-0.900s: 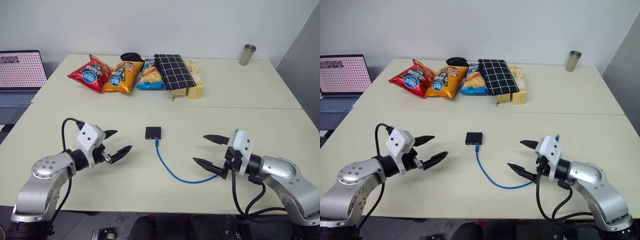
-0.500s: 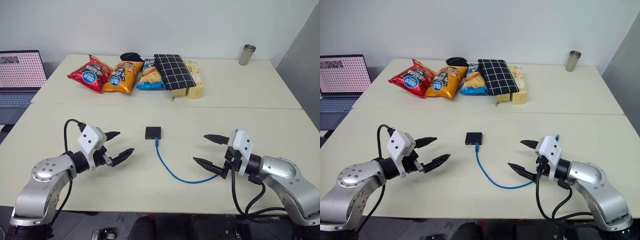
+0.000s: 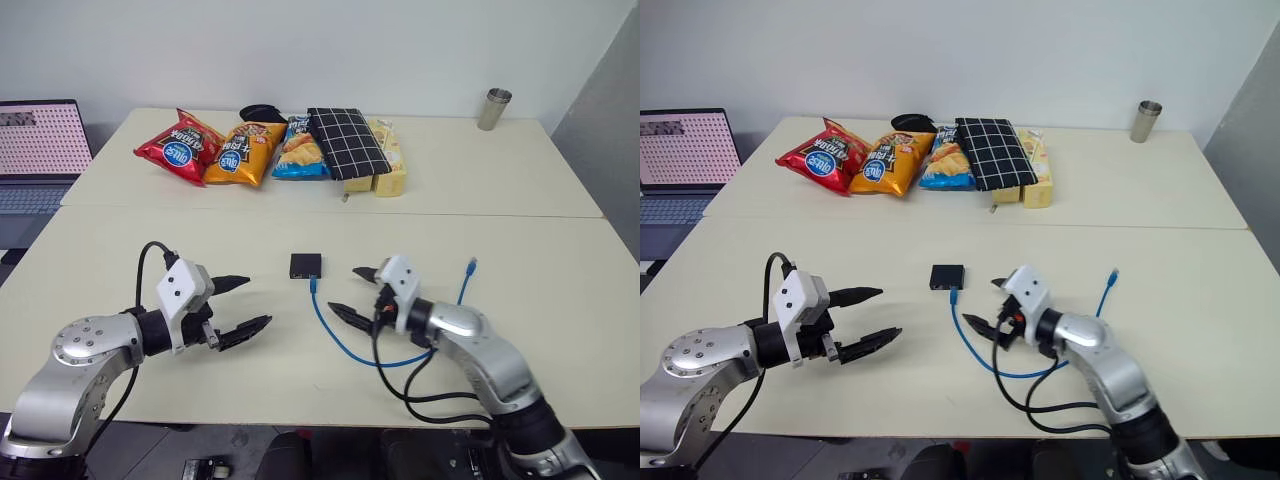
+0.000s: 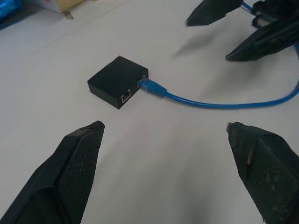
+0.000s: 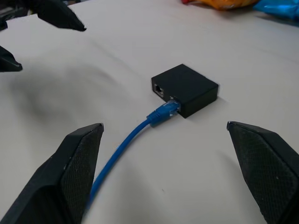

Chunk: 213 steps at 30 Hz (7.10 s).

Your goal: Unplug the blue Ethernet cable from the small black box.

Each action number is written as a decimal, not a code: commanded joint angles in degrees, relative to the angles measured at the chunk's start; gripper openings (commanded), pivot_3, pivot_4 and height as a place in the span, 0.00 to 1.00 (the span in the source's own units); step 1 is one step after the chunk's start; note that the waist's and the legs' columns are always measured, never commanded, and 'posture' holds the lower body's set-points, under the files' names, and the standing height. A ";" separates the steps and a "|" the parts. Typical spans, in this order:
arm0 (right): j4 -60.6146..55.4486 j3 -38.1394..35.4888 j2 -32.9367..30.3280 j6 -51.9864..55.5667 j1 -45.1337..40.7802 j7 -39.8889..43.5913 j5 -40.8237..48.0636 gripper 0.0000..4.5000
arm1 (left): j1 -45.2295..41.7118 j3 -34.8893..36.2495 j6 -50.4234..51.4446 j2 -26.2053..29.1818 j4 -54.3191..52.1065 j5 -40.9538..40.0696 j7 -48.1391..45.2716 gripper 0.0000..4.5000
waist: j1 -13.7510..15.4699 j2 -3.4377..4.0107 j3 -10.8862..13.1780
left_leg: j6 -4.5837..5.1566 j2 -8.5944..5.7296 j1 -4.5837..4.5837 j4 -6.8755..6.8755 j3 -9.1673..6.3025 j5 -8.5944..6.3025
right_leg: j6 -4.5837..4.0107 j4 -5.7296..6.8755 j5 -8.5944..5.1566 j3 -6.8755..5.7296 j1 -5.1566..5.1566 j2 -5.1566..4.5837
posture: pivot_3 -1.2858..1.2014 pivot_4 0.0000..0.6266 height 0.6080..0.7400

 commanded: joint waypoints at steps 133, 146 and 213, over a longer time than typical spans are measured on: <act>-4.72 -2.00 -12.15 20.91 -18.08 23.30 21.38 0.01 | -12.27 -12.26 4.57 -0.37 3.45 -8.57 -18.63 0.17 | -0.13 -0.03 0.01 | 0.02 0.01 -0.08 0.03 -0.03 -0.01 | 0.00 0.04 0.00 -0.05 -0.10 -0.02 | 0.52 0.24 1.00; -4.36 -1.39 -13.44 21.77 -18.60 26.10 21.22 0.01 | -11.69 -14.05 1.90 -0.58 4.11 -7.43 -18.87 0.17 | -0.13 -0.03 0.01 | 0.06 0.01 -0.09 0.03 -0.03 -0.03 | 0.00 0.03 0.00 -0.05 -0.10 -0.02 | 0.52 0.24 1.00; -9.07 -10.02 -14.30 13.59 -12.78 12.35 9.40 0.82 | -25.48 -6.13 -23.96 -22.16 43.22 13.82 21.80 0.60 | -0.03 -0.02 0.03 | 0.00 0.00 -0.15 0.07 0.10 0.00 | 0.00 0.08 0.00 0.01 -0.19 -0.05 | 0.52 0.24 1.00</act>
